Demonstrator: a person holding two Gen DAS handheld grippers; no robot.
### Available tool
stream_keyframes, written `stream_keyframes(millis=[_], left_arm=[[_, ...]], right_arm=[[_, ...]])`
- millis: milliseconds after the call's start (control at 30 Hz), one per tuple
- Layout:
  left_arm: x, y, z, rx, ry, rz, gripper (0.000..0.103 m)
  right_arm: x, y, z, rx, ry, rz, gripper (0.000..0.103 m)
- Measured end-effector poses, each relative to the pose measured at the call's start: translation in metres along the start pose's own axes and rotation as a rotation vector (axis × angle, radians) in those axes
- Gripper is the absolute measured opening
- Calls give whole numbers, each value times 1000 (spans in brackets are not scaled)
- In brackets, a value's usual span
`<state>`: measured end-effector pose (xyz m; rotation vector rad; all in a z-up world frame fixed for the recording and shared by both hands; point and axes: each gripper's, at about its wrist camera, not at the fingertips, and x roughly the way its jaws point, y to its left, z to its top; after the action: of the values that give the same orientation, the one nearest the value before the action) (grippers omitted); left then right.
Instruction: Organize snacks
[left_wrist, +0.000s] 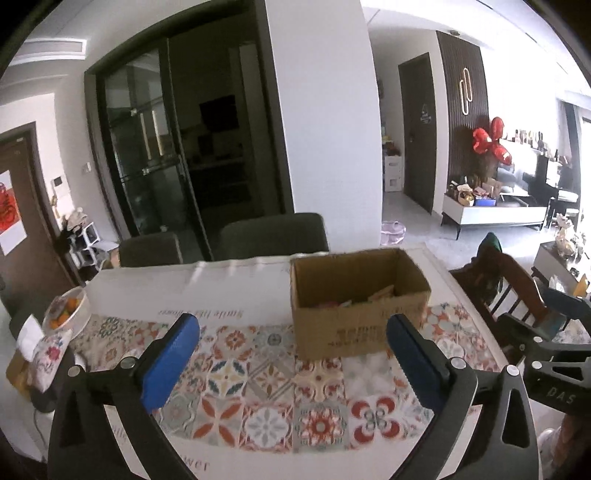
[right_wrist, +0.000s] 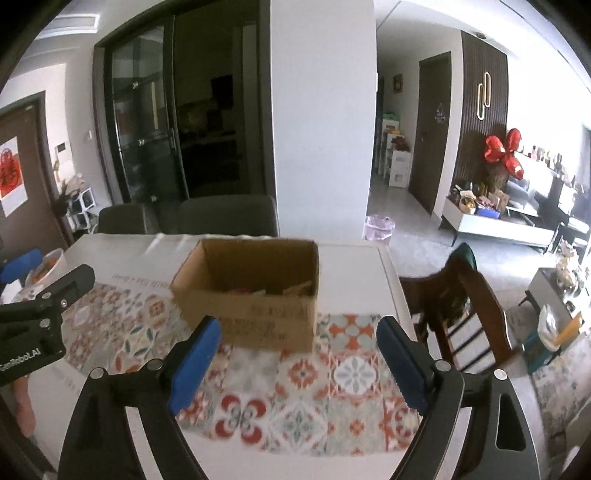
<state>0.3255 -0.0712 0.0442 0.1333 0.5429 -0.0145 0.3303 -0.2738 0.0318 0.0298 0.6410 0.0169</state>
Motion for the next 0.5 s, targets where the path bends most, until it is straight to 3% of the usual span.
stream_keyframes(millis=[500], left_arm=[[-77, -9, -82, 40, 61, -80, 103]], right_arm=[[-90, 5, -89, 23, -16, -71, 87]])
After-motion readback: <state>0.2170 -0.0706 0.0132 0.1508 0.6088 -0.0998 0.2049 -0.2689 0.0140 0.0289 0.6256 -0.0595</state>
